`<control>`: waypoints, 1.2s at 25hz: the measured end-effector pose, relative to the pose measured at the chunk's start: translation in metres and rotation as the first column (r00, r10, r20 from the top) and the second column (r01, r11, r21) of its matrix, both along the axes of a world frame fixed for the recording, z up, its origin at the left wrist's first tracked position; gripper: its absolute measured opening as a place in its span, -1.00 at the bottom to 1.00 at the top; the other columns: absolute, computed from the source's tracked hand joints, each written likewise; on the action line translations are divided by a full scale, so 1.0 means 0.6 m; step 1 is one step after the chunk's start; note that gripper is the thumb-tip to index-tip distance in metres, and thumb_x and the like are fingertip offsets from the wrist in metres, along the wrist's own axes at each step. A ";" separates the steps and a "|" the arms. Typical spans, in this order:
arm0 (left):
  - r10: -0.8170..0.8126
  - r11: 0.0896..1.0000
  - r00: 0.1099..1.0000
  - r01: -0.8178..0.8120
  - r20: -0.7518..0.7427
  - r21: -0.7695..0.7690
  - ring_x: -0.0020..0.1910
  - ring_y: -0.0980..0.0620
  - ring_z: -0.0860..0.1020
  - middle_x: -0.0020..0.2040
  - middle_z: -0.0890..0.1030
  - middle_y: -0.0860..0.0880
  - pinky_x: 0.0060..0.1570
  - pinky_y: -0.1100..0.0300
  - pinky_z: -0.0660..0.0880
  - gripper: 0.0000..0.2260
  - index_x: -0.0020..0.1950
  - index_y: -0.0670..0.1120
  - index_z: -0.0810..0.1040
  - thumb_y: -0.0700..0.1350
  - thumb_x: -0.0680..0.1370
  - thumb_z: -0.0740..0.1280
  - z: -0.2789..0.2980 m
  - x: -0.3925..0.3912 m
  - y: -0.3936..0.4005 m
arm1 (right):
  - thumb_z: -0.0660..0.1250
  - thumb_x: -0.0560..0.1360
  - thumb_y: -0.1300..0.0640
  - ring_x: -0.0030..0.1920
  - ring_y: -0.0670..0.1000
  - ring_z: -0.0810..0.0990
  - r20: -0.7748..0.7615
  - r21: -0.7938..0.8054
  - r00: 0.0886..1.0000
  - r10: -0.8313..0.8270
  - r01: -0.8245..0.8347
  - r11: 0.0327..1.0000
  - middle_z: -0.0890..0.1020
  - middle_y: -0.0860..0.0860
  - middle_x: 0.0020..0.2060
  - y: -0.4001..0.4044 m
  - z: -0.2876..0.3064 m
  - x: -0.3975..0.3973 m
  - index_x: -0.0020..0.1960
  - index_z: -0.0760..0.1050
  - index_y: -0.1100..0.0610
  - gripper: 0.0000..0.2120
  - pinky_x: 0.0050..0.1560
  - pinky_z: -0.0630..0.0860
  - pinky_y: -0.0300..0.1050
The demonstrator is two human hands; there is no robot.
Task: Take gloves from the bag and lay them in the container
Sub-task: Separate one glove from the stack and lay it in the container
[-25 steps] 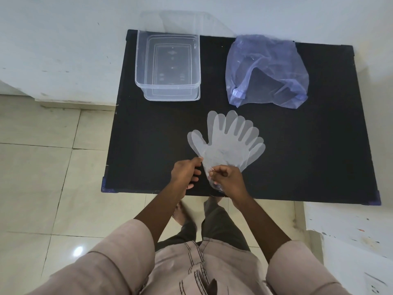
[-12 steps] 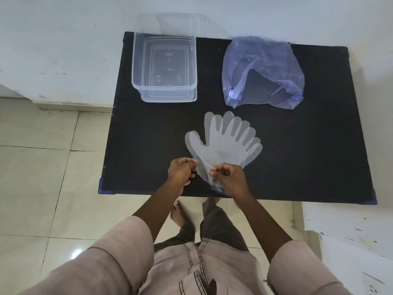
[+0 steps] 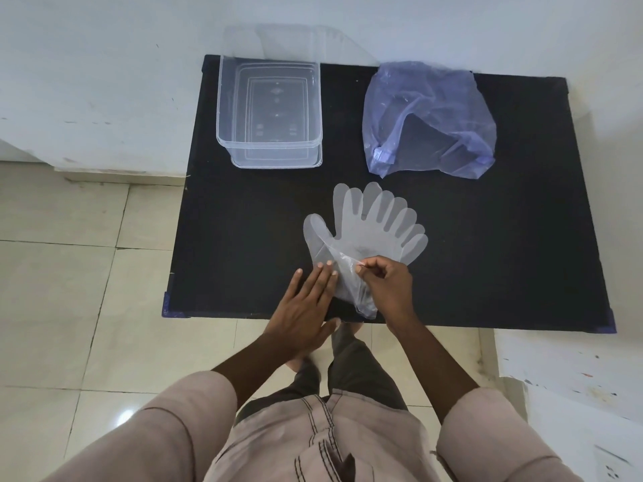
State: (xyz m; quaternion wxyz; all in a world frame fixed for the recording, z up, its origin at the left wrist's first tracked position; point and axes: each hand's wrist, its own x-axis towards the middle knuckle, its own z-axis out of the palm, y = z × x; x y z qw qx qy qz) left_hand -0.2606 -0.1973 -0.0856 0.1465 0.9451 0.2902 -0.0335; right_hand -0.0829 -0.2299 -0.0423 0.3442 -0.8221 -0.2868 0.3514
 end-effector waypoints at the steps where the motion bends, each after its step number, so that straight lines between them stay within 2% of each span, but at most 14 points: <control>1: 0.007 1.000 0.999 -0.008 -0.044 -0.029 0.54 -0.16 0.16 0.56 0.21 -0.17 0.47 -0.22 0.10 -0.32 0.55 -0.16 0.10 0.26 0.59 0.03 -0.013 -0.003 -0.001 | 0.41 0.49 0.10 -0.12 -0.01 0.60 0.008 0.000 1.000 0.008 -0.008 1.000 0.70 0.14 -0.04 0.001 0.001 -0.001 0.00 0.63 0.25 -0.79 0.15 0.54 -0.15; 6: -0.004 0.993 0.984 -0.016 -0.177 -0.114 0.55 -0.14 0.09 0.58 0.17 -0.13 0.47 -0.25 0.04 -0.25 0.56 -0.13 0.02 0.36 0.56 -0.02 -0.032 -0.006 -0.004 | 0.40 0.50 0.08 -0.14 -0.04 0.57 0.043 -0.030 0.997 0.067 -0.066 0.997 0.69 0.13 -0.05 0.001 0.013 0.004 0.03 0.62 0.24 -0.77 0.12 0.49 -0.21; 10: 0.003 0.995 0.975 -0.026 -0.221 -0.097 0.56 -0.14 -0.07 0.60 -0.01 -0.11 0.48 -0.26 -0.11 -0.23 0.57 -0.10 -0.13 0.38 0.54 -0.10 -0.025 -0.002 -0.001 | 0.41 0.49 0.15 -0.15 -0.03 0.60 0.101 0.021 0.989 0.109 -0.112 0.993 0.69 0.09 -0.11 0.017 0.061 0.041 -0.02 0.64 0.24 -0.84 0.03 0.52 -0.21; 12: -0.022 0.997 0.968 0.002 -0.251 -0.081 0.56 -0.14 -0.16 0.58 -0.15 -0.09 0.48 -0.25 -0.20 -0.23 0.54 -0.09 -0.25 0.39 0.53 -0.14 -0.017 0.000 0.003 | 0.43 0.47 0.21 -0.24 -0.12 0.59 0.151 0.065 0.976 0.154 -0.166 0.984 0.69 0.07 -0.18 0.037 0.106 0.076 -0.05 0.66 0.21 -0.90 -0.08 0.51 -0.25; 14: -0.031 0.997 0.966 0.013 -0.257 -0.072 0.56 -0.14 -0.19 0.59 -0.16 -0.10 0.47 -0.26 -0.24 -0.23 0.50 -0.10 -0.30 0.39 0.53 -0.15 -0.013 0.000 0.004 | 0.44 0.45 0.25 -0.31 -0.23 0.56 0.219 0.092 0.961 0.169 -0.193 0.977 0.68 0.03 -0.24 0.062 0.154 0.122 -0.09 0.67 0.18 -0.94 -0.14 0.46 -0.31; 17: -0.044 0.996 0.954 0.020 -0.296 -0.083 0.56 -0.14 -0.22 0.61 -0.13 -0.13 0.44 -0.26 -0.29 -0.21 0.52 -0.11 -0.29 0.39 0.49 -0.22 -0.008 0.002 0.006 | 0.43 0.46 0.25 -0.40 -0.33 0.55 0.301 0.108 0.940 0.160 -0.200 0.974 0.68 0.03 -0.25 0.098 0.223 0.187 -0.10 0.66 0.17 -0.95 -0.21 0.47 -0.43; 19: -0.051 0.995 0.946 0.022 -0.320 -0.093 0.56 -0.14 -0.23 0.61 -0.14 -0.15 0.43 -0.26 -0.30 -0.20 0.55 -0.13 -0.24 0.38 0.50 -0.21 0.006 0.007 0.006 | 0.44 0.45 0.24 -0.38 -0.28 0.57 0.367 0.116 0.914 0.170 -0.226 0.967 0.67 0.04 -0.25 0.114 0.262 0.214 -0.10 0.66 0.20 -0.95 -0.26 0.47 -0.46; 21: -0.089 0.989 0.920 0.036 -0.383 -0.145 0.57 -0.16 -0.20 0.61 -0.16 -0.15 0.45 -0.26 -0.26 -0.24 0.57 -0.13 -0.20 0.33 0.56 -0.10 0.029 0.018 0.011 | 0.45 0.45 0.22 -0.32 -0.20 0.57 0.409 0.081 0.887 0.213 -0.268 0.960 0.66 0.03 -0.25 0.125 0.286 0.226 -0.09 0.67 0.20 -0.93 -0.24 0.45 -0.43; 23: -0.111 0.965 0.900 -0.004 -0.423 -0.261 0.58 -0.19 -0.03 0.61 0.00 -0.17 0.48 -0.27 -0.09 -0.30 0.57 -0.15 -0.03 0.25 0.58 0.03 0.071 0.037 0.033 | 0.45 0.44 0.21 -0.30 -0.20 0.57 0.438 0.027 0.853 0.284 -0.329 0.944 0.66 0.00 -0.25 0.132 0.295 0.228 -0.09 0.67 0.18 -0.93 -0.23 0.43 -0.44; 24: -0.086 0.944 0.913 -0.054 -0.399 -0.327 0.54 -0.20 0.15 0.57 0.18 -0.17 0.48 -0.24 0.07 -0.37 0.52 -0.14 0.14 0.22 0.58 0.11 0.098 0.050 0.050 | 0.46 0.44 0.20 -0.30 -0.23 0.57 0.453 0.003 0.832 0.321 -0.361 0.932 0.67 0.00 -0.25 0.134 0.297 0.226 -0.09 0.67 0.17 -0.93 -0.24 0.42 -0.47; 25: -0.018 0.920 0.946 -0.111 -0.325 -0.375 0.44 -0.16 0.34 0.47 0.36 -0.14 0.42 -0.17 0.24 -0.47 0.44 -0.09 0.30 0.18 0.57 0.17 0.128 0.065 0.068 | 0.46 0.44 0.20 -0.30 -0.24 0.57 0.467 -0.017 0.811 0.354 -0.391 0.920 0.68 0.00 -0.24 0.136 0.298 0.224 -0.09 0.68 0.16 -0.93 -0.24 0.41 -0.49; 26: 0.085 0.903 0.974 -0.165 -0.212 -0.396 0.33 -0.10 0.45 0.39 0.45 -0.08 0.35 -0.07 0.36 -0.54 0.38 -0.04 0.38 0.16 0.55 0.23 0.160 0.083 0.088 | 0.45 0.44 0.20 -0.30 -0.24 0.56 0.479 -0.037 0.788 0.387 -0.422 0.906 0.69 0.01 -0.22 0.138 0.301 0.221 -0.09 0.68 0.16 -0.93 -0.24 0.40 -0.48; 28: 0.281 0.904 0.955 -0.232 0.090 -0.358 0.26 -0.03 0.48 0.35 0.48 -0.03 0.25 0.06 0.41 -0.55 0.37 0.04 0.41 0.13 0.51 0.33 0.232 0.123 0.125 | 0.45 0.45 0.20 -0.28 -0.16 0.59 0.507 -0.078 0.735 0.449 -0.480 0.874 0.70 0.04 -0.20 0.143 0.311 0.216 -0.09 0.68 0.18 -0.93 -0.23 0.41 -0.40; 30: 0.358 0.912 0.849 -0.228 0.388 -0.341 0.27 -0.02 0.47 0.34 0.50 -0.04 0.24 0.09 0.39 -0.50 0.35 0.04 0.43 0.11 0.45 0.42 0.295 0.162 0.162 | 0.44 0.45 0.19 -0.22 -0.01 0.64 0.531 -0.122 0.667 0.522 -0.550 0.826 0.72 0.09 -0.19 0.149 0.330 0.209 -0.11 0.67 0.19 -0.93 -0.24 0.45 -0.32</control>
